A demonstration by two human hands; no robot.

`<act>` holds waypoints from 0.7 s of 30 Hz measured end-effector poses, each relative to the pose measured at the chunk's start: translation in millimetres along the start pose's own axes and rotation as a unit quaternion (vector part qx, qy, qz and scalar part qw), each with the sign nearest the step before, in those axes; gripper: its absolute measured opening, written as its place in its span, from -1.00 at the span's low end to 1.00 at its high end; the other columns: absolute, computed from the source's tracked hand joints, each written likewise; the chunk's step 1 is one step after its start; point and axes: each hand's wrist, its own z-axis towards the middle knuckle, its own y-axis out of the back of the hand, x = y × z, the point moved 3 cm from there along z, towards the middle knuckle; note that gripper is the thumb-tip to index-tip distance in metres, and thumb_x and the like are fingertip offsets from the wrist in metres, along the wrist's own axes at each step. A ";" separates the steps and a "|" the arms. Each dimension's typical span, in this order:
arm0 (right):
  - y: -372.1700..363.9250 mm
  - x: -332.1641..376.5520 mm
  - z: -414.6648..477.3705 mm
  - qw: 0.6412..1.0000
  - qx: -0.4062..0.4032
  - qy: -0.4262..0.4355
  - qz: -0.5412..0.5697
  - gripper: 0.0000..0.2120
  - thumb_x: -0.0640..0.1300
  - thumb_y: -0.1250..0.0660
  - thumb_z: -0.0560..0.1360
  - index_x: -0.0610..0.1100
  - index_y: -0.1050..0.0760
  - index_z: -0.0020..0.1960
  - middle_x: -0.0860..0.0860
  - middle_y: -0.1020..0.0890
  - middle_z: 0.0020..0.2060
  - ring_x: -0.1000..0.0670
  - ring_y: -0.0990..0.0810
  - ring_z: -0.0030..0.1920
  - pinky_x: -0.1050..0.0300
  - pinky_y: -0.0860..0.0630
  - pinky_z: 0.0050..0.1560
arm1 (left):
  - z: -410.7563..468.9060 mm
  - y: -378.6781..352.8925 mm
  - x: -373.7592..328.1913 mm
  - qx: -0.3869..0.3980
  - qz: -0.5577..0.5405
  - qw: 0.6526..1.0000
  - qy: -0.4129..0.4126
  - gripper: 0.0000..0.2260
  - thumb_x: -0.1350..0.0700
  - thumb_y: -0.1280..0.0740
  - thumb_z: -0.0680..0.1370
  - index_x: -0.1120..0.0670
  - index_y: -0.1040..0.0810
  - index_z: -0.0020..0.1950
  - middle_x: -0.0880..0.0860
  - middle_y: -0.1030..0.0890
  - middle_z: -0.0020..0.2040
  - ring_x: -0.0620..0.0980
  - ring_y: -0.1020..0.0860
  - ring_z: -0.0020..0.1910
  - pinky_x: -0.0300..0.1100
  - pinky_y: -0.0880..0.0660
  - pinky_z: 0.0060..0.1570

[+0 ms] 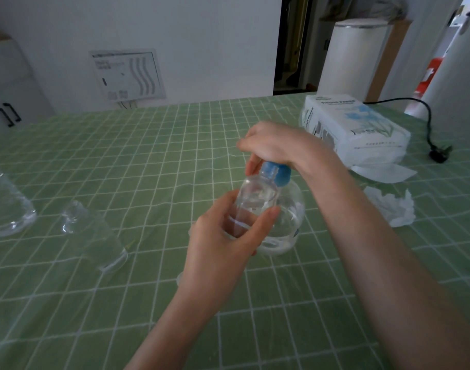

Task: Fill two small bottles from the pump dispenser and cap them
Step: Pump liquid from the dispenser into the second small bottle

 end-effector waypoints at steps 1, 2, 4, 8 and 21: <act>-0.8 -0.2 -0.2 1.000 0.000 -0.001 0.004 -0.64 -0.07 -0.13 0.60 -0.26 -0.44 0.28 -0.18 -0.62 0.08 -0.15 -0.58 0.09 0.02 -0.40 0.11 | -0.1 0.3 0.4 -0.001 -0.001 1.000 0.000 -0.81 -0.17 -0.37 0.29 -0.10 -0.57 -0.22 -0.10 -0.59 -0.45 -0.21 -0.52 -0.51 -0.42 -0.39 -0.52; -1.5 -0.3 -0.5 1.000 0.000 -0.001 0.006 -0.63 -0.06 -0.13 0.60 -0.26 -0.44 0.28 -0.18 -0.62 0.08 -0.15 -0.58 0.08 0.02 -0.40 0.10 | -0.1 0.5 0.8 -0.002 0.000 1.000 0.000 -0.80 -0.17 -0.37 0.29 -0.08 -0.57 -0.21 -0.10 -0.59 -0.45 -0.21 -0.51 -0.52 -0.41 -0.39 -0.52; -1.1 -0.4 -0.7 1.000 -0.004 -0.001 0.007 -0.64 -0.06 -0.13 0.60 -0.25 -0.44 0.28 -0.18 -0.62 0.08 -0.16 -0.58 0.07 0.03 -0.41 0.08 | 0.2 0.5 0.6 -0.001 0.001 1.000 -0.002 -0.77 -0.17 -0.37 0.28 -0.07 -0.57 -0.20 -0.10 -0.59 -0.46 -0.21 -0.51 -0.52 -0.42 -0.39 -0.52; 4.0 2.2 -1.2 1.000 -0.010 0.002 0.002 -0.64 -0.06 -0.14 0.59 -0.25 -0.45 0.27 -0.17 -0.64 0.05 -0.14 -0.59 0.08 0.05 -0.37 -0.04 | 0.7 0.3 -0.6 0.006 -0.008 1.000 -0.006 -0.80 -0.16 -0.36 0.29 -0.09 -0.56 -0.19 -0.14 -0.60 -0.44 -0.27 -0.53 -0.50 -0.45 -0.39 -0.51; -2.2 -2.0 1.9 1.000 -0.006 -0.011 0.012 -0.67 -0.08 -0.14 0.58 -0.24 -0.48 0.21 -0.17 -0.65 0.00 -0.14 -0.60 0.04 0.07 -0.39 -0.02 | -0.4 0.1 -1.0 0.009 -0.006 1.000 -0.013 -0.79 -0.14 -0.36 0.31 -0.08 -0.56 -0.15 -0.16 -0.61 -0.44 -0.28 -0.53 -0.51 -0.46 -0.39 -0.52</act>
